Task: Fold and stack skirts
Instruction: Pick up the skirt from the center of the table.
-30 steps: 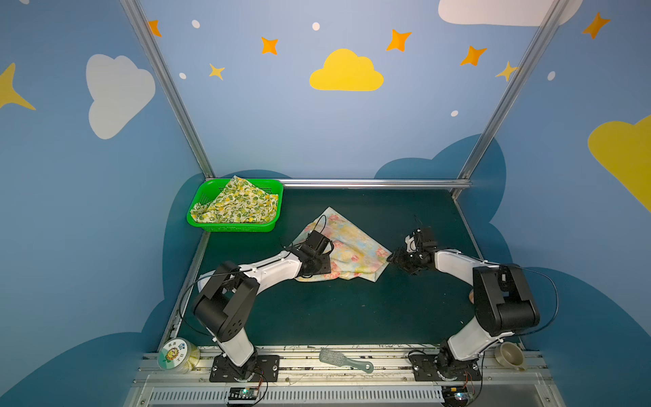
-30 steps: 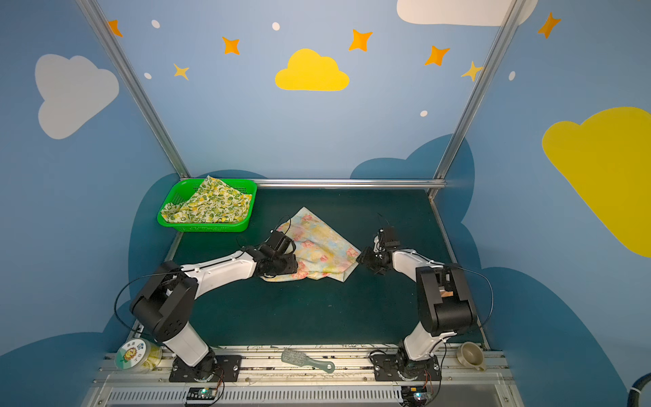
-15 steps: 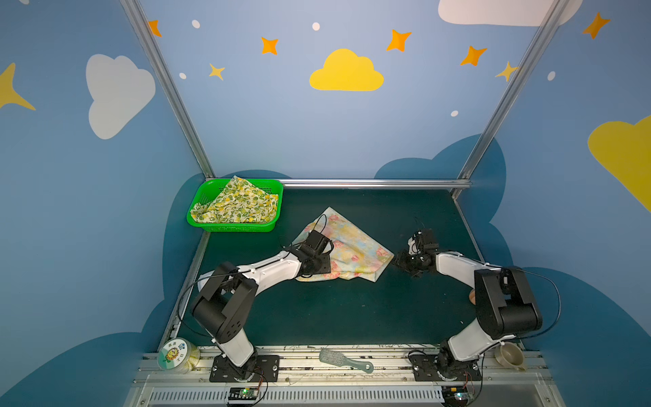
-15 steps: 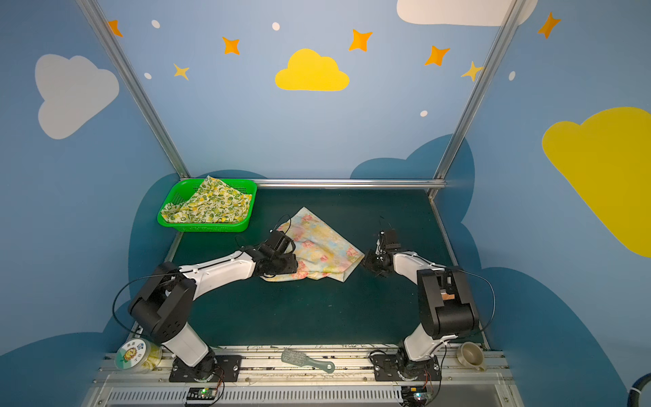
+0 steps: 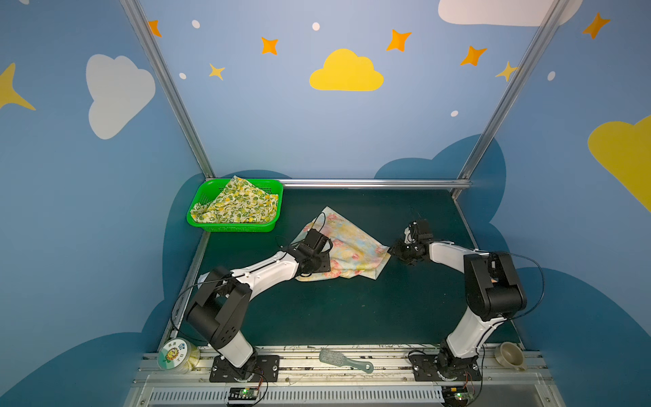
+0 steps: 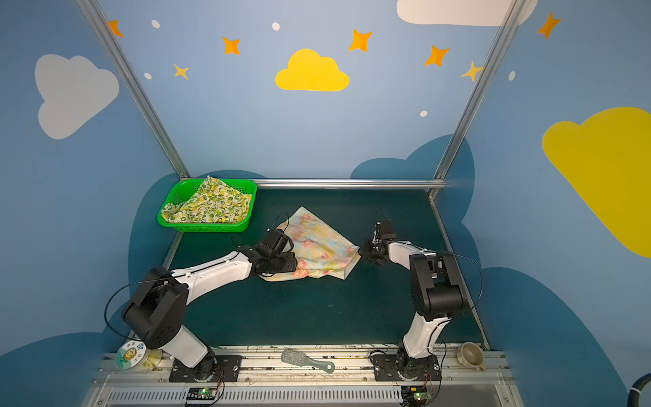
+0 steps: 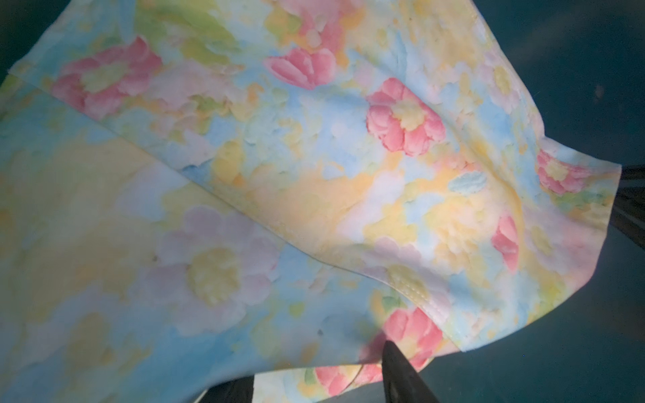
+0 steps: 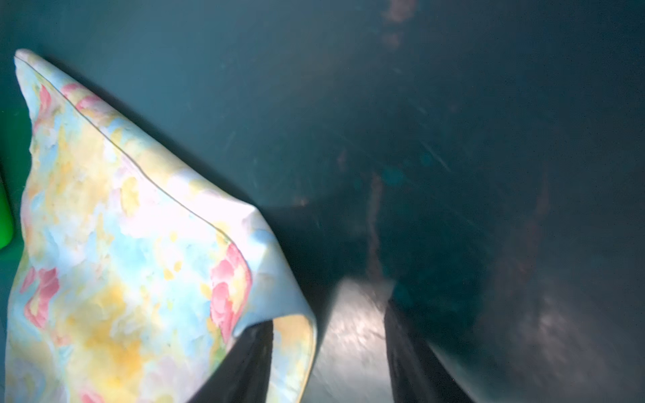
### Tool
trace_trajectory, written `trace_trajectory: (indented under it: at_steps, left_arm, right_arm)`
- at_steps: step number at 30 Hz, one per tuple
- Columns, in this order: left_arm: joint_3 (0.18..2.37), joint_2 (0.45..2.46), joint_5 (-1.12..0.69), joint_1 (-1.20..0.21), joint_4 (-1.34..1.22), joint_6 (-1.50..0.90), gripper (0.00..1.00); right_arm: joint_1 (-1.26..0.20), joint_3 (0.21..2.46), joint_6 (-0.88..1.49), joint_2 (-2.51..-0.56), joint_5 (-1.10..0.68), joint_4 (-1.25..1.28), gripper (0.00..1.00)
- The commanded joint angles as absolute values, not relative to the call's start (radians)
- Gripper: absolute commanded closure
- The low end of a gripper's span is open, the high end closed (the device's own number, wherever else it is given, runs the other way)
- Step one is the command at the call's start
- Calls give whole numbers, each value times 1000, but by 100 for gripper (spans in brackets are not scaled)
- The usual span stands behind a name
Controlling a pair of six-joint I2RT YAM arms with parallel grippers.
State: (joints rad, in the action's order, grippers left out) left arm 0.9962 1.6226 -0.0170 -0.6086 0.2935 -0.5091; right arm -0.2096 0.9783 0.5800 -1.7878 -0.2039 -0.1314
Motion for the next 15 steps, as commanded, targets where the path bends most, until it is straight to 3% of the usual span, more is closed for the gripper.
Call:
trace_trajectory:
  at_steps: [1,4,8,15]
  left_arm:
    - [1005,1597,-10,-606,322,-498,41]
    - [1002,1589,-11,-606,324,-504,41]
    - [997,1582,-7,-607,325,-506,42]
    - [1007,1541,-32,-606,344,-504,43]
  right_arm:
    - [-230,1000,585,-1844,-221,-96,56]
    - [-245,1010,577,-1850,-233,-71,69]
    - [-259,1021,562,-1843,-242,-62,98]
    - [-272,1081,522,-1676,-257,-257,100]
